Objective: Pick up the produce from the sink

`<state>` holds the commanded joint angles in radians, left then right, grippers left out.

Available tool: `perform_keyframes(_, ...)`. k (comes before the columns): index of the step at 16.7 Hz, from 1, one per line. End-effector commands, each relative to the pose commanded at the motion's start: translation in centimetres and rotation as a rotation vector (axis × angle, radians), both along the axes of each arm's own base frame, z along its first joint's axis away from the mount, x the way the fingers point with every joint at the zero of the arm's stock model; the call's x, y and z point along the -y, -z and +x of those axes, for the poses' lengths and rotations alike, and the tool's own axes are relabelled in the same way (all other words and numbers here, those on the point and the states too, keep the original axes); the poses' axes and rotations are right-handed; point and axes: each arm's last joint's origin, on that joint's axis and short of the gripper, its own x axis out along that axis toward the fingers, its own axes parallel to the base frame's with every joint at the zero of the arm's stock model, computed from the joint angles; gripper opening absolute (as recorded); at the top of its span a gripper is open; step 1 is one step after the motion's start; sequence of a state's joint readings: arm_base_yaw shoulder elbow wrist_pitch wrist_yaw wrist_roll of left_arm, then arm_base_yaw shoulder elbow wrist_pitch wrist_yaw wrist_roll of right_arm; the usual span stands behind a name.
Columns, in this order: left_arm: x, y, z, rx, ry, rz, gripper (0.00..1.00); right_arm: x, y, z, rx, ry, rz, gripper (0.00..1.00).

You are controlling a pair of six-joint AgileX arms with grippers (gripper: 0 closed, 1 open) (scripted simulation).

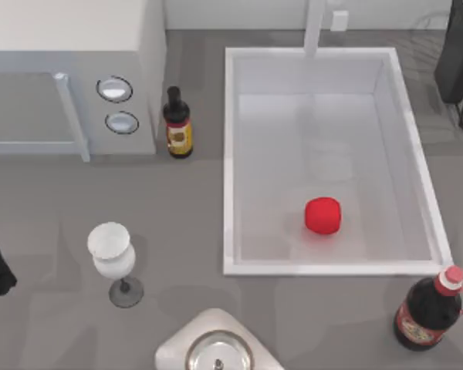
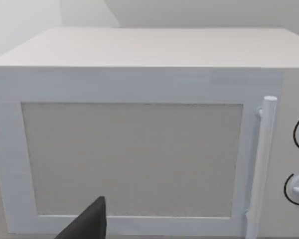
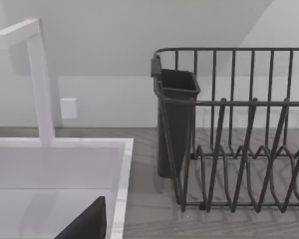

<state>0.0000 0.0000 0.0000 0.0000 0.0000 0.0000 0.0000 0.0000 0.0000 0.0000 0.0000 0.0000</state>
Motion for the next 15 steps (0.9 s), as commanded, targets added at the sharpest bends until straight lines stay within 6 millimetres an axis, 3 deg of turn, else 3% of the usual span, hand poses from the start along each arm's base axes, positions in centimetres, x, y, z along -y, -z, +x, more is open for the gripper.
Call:
perform_keyframes(4,0.0,0.0,0.0,0.000,0.000,0.000,1.00,-0.1,-0.4,0.0,-0.020,-0.005,0.005,1.00)
perform_keyframes(9,0.0,0.0,0.0,0.000,0.000,0.000,1.00,-0.6,-4.0,1.0,-0.182,-0.045,0.046,1.00)
perform_keyframes(12,0.0,0.0,0.0,0.000,0.000,0.000,1.00,-1.4,-7.2,3.0,-0.340,-0.076,0.077,1.00)
perform_keyframes(15,0.0,0.0,0.0,0.000,0.000,0.000,1.00,-2.7,-10.1,6.5,-0.530,-0.103,0.105,1.00)
